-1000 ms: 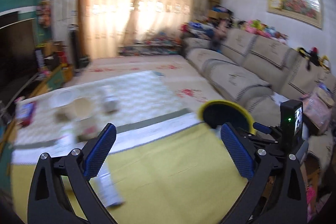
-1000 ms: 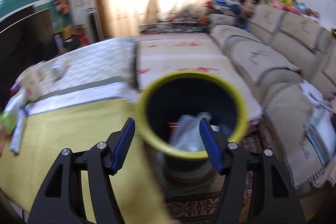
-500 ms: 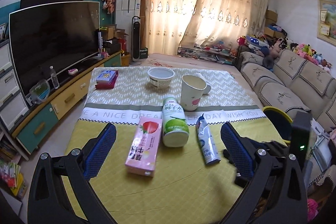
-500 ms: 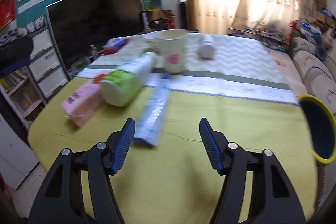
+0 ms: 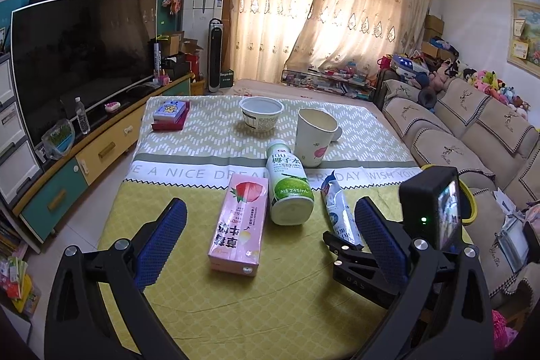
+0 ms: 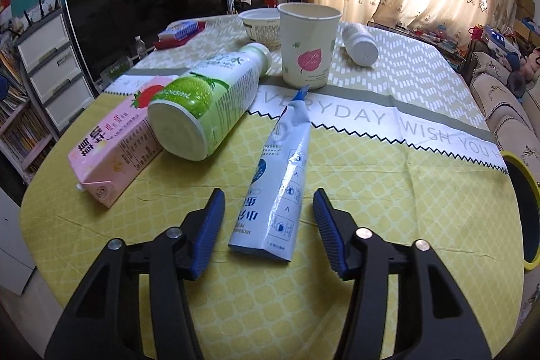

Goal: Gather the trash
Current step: 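Grasp the blue-and-white tube packet with the right gripper, then carry the tube packet over the bin and open the right gripper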

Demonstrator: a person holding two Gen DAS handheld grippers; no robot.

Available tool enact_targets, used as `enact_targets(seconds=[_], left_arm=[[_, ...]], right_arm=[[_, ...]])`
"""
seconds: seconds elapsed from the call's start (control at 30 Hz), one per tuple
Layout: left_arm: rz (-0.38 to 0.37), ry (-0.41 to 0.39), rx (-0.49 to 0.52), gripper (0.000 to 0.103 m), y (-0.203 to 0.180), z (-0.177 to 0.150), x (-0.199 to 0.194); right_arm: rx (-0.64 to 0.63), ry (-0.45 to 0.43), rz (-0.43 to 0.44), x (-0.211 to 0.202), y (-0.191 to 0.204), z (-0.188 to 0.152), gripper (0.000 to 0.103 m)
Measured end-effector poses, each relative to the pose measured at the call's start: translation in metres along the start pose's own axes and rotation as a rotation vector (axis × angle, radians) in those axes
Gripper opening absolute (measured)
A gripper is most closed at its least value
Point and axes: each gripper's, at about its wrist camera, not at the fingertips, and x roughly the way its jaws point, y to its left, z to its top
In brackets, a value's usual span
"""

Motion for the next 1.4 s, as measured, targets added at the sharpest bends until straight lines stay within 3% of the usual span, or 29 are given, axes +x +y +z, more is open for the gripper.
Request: enact_targets(seconds=[0.37, 0.8, 0.97, 1.13, 1.3, 1.4], left_arm=[[-0.006, 0.019, -0.008, 0.098, -0.003, -0.004, 0.01], [-0.004, 0.035, 0.001, 0.098, -0.008, -0.007, 0.02], [-0.004, 0.045, 0.016, 0.098, -0.015, -0.007, 0.024], [-0.01, 0.058, 0.029, 0.098, -0.023, -0.007, 0.032], [-0.017, 0.079, 0.048, 0.098, -0.033, -0.008, 0.043], [-0.021, 0.085, 0.062, 0.098, -0.041, -0.007, 0.048]], right_arm=[[-0.02, -0.015, 0.0, -0.006, -0.005, -0.002, 0.017], [0.042, -0.073, 0.036, -0.039, -0.042, -0.009, 0.013], [0.11, -0.11, -0.069, -0.055, -0.091, -0.012, 0.013], [0.231, -0.126, -0.242, -0.068, -0.169, -0.019, 0.014], [0.339, -0.11, -0.395, -0.074, -0.247, -0.03, 0.015], [0.371, -0.094, -0.442, -0.071, -0.274, -0.034, 0.016]])
